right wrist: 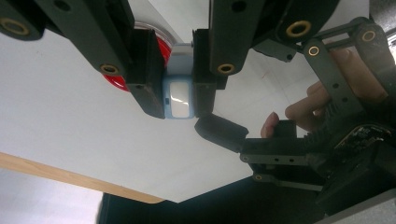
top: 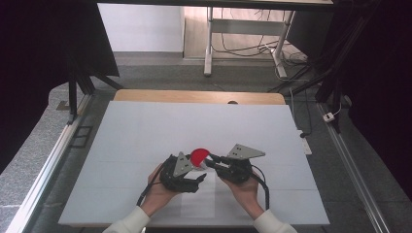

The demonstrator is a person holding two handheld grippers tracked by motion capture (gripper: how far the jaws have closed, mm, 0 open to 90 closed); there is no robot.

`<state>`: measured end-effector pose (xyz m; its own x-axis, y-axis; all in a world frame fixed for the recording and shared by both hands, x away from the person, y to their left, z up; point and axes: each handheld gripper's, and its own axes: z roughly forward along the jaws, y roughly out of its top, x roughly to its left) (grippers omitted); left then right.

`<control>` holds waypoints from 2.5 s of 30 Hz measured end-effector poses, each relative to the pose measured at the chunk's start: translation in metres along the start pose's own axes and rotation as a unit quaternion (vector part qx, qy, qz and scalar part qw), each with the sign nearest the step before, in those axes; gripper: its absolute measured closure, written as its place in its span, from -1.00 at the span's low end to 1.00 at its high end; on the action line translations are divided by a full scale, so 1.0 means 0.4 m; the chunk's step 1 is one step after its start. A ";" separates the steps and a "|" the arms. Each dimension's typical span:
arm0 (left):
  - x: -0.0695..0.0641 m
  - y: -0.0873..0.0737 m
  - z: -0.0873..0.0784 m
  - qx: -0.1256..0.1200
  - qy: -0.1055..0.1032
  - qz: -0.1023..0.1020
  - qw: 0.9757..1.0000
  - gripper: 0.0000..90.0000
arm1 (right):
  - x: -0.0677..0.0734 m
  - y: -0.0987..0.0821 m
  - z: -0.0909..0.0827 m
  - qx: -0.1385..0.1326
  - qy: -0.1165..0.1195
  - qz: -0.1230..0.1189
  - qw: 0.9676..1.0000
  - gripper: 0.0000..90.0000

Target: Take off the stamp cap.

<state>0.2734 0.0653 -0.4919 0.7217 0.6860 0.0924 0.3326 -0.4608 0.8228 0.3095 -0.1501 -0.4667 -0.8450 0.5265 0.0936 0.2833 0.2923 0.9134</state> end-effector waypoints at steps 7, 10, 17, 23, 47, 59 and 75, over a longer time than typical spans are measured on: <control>-0.005 -0.001 0.011 0.004 0.004 0.004 1.000 -0.53 | 0.001 -0.002 0.005 -0.006 -0.003 0.004 1.000 0.66; -0.007 -0.001 0.017 0.003 0.008 0.002 1.000 -0.51 | 0.001 -0.002 0.004 -0.009 -0.003 0.010 1.000 0.66; -0.011 -0.003 0.025 0.002 0.015 0.012 1.000 -0.44 | 0.008 -0.003 0.006 -0.009 0.001 0.013 1.000 0.66; -0.013 -0.006 0.032 0.000 0.022 0.016 1.000 -0.34 | 0.009 -0.006 0.006 -0.016 -0.004 0.016 1.000 0.66; -0.017 -0.009 0.045 -0.004 0.024 0.028 0.999 0.15 | 0.007 -0.010 0.007 -0.023 0.000 0.027 0.999 0.66; -0.020 -0.014 0.053 0.001 0.022 0.033 0.999 0.31 | 0.005 -0.011 0.006 -0.026 0.002 0.031 0.999 0.66; -0.023 -0.016 0.053 -0.002 0.027 0.035 0.999 0.41 | 0.006 -0.015 0.011 -0.022 0.004 0.033 0.999 0.66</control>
<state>0.2776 0.0500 -0.5100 0.7094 0.6815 0.1797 0.2798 -0.5064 0.8157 0.3077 -0.1472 -0.4738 -0.8289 0.5371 0.1564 0.3174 0.2214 0.9221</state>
